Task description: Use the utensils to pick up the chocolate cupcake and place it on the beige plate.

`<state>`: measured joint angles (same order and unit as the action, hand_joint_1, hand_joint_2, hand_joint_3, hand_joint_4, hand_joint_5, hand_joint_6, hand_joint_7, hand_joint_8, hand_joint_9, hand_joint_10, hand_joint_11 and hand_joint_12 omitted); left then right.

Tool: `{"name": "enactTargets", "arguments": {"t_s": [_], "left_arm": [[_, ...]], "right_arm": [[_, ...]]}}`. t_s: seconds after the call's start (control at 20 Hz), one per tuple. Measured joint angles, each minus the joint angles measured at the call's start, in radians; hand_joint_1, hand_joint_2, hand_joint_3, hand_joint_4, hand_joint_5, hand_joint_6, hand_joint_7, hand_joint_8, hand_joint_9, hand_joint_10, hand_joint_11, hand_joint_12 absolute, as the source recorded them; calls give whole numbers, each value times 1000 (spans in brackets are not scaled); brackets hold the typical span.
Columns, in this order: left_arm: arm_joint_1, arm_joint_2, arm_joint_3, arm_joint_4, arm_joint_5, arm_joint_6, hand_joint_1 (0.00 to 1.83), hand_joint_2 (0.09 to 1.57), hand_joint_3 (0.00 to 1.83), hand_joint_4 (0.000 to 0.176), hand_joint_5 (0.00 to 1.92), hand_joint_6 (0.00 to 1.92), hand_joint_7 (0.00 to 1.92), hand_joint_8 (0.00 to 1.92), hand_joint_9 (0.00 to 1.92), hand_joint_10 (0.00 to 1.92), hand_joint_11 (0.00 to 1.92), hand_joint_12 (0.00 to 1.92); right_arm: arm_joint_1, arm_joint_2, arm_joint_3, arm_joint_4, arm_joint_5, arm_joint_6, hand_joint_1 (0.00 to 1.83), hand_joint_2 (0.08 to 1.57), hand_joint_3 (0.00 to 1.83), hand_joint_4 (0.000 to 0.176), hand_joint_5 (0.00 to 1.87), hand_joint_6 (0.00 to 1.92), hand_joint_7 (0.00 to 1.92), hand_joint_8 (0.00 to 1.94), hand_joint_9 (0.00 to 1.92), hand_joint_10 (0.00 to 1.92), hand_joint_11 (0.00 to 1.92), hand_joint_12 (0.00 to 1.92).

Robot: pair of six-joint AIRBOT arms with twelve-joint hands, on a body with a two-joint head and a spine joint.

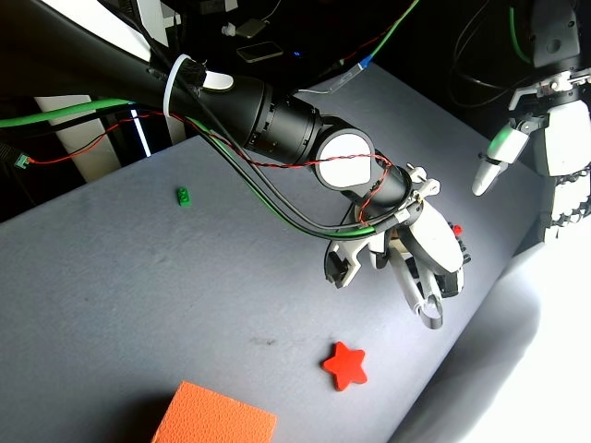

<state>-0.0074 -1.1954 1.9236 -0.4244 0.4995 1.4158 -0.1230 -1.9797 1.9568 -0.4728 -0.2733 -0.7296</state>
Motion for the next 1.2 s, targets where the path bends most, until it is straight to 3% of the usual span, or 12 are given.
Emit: {"name": "enactTargets", "arguments": {"t_s": [0.05,0.1,0.15,0.2,0.25,0.3,0.35,0.4,0.5,0.95,1.2], "left_arm": [[0,0,0,0,0,0,524,1040,1,0,140,4,47,0,52,4,0,62],[0,0,0,0,0,0,512,1046,2,0,133,1,37,0,42,1,0,45],[0,0,0,0,0,0,517,1045,1,0,134,1,36,1,34,0,0,37],[0,0,0,0,0,0,506,1046,1,0,130,0,39,2,36,1,0,38],[0,0,0,0,0,0,521,1037,0,0,135,2,51,6,45,5,9,45],[0,0,0,0,0,0,532,1033,0,0,140,3,53,5,47,5,13,52],[0,0,0,0,0,0,521,1042,1,0,134,1,40,1,45,3,6,54],[0,0,0,0,0,0,516,1043,1,0,136,1,34,0,44,2,7,57],[0,0,0,0,0,0,522,1033,0,0,152,0,67,2,64,2,0,120],[0,1,0,0,0,0,519,1024,2,0,175,1,104,3,84,1,0,209],[0,1,0,0,0,1,526,1033,2,0,170,0,87,1,70,0,0,145]], "right_arm": [[0,0,0,0,0,0,1185,1162,0,0,603,836,592,732,477,1142,384,1580],[0,0,0,0,-1,0,1121,1212,0,0,722,1214,597,733,469,1157,369,1606],[0,0,0,0,-2,0,1172,1165,0,0,587,823,584,729,448,1166,344,1612],[0,0,0,0,-3,0,1203,1140,0,0,630,586,580,720,445,1161,336,1621],[0,0,-2,0,-6,0,1192,1145,0,0,655,469,564,728,427,1169,307,1617],[0,0,-2,0,-8,0,1127,1199,5,0,750,1115,568,758,439,1193,331,1631],[0,0,-2,1,-8,0,1175,1157,0,0,600,781,555,769,432,1203,343,1636],[0,0,-2,0,-8,0,1178,1143,0,0,630,569,557,762,433,1178,334,1617],[0,0,-2,0,-8,0,1189,1140,0,0,705,352,575,720,442,1148,361,1588],[0,0,-2,1,-8,-7,1160,1125,0,0,767,178,636,583,449,1095,326,1599],[0,0,-2,1,-8,-7,1143,1126,0,0,748,118,630,549,448,1058,292,1600]]}}
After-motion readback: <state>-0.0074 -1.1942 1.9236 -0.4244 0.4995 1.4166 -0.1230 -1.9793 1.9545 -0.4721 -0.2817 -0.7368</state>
